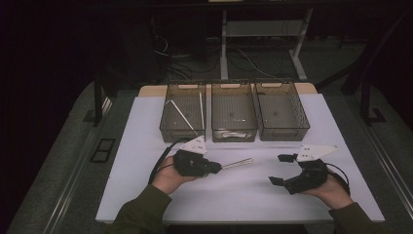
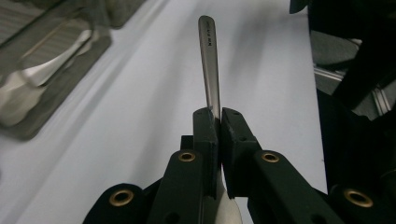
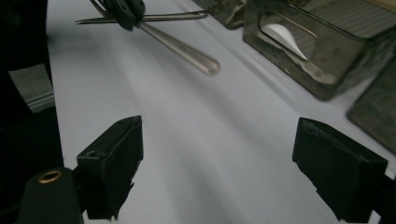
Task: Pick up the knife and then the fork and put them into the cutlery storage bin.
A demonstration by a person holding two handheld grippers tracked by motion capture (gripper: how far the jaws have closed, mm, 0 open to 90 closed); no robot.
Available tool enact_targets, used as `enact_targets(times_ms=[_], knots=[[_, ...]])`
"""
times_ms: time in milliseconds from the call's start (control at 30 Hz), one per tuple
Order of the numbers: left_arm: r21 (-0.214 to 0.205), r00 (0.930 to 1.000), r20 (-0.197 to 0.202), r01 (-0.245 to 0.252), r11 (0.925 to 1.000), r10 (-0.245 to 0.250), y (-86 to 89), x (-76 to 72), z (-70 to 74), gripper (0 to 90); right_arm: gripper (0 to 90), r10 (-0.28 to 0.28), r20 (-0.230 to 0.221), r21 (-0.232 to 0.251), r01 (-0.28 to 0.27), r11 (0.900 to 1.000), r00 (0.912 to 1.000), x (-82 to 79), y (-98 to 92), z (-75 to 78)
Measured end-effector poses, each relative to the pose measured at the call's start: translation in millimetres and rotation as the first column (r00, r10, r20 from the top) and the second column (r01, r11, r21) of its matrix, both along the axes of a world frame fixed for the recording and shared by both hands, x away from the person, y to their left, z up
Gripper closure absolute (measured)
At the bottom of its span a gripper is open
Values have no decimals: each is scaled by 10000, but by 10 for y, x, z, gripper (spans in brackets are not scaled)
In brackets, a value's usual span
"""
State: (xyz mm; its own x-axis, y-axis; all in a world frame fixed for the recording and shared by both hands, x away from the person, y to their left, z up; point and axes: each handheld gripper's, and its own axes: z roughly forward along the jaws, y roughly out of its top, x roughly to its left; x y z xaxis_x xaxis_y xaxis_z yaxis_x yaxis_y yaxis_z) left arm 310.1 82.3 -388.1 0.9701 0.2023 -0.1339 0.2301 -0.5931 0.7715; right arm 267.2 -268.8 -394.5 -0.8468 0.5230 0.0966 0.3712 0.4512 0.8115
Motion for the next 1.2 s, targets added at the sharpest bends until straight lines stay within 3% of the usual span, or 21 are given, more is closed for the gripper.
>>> enact_targets(times_ms=[200,333,533,633,767,967,1200], knots=[[119,9959,-321,847,9963,-843,-252,14,-9,841,172,922,78,-91,-921,9957,9957,88,211,95],[359,9884,-379,1482,9883,-1468,-416,29,-4,841,216,1829,-85,-345,-1831,9825,9831,143,379,151],[454,9808,-457,1917,9804,-1896,-511,26,-5,841,316,2756,-344,-959,-2777,9559,9607,213,597,118],[555,9770,-369,2119,9757,-2101,-518,27,-8,841,368,3243,-237,-1508,-3240,9339,9457,240,674,85],[739,9750,-353,2214,9724,-2194,-535,11,-25,841,467,3744,-423,-1962,-3751,9060,9263,243,778,52],[787,9712,-309,2380,9681,-2363,-556,-9,-22,840,611,4135,-515,-2584,-4121,8737,9090,228,886,-8],[924,9687,-279,2480,9643,-2465,-567,-22,-15,841,747,4291,-632,-2890,-4280,8563,9011,186,945,-32]])
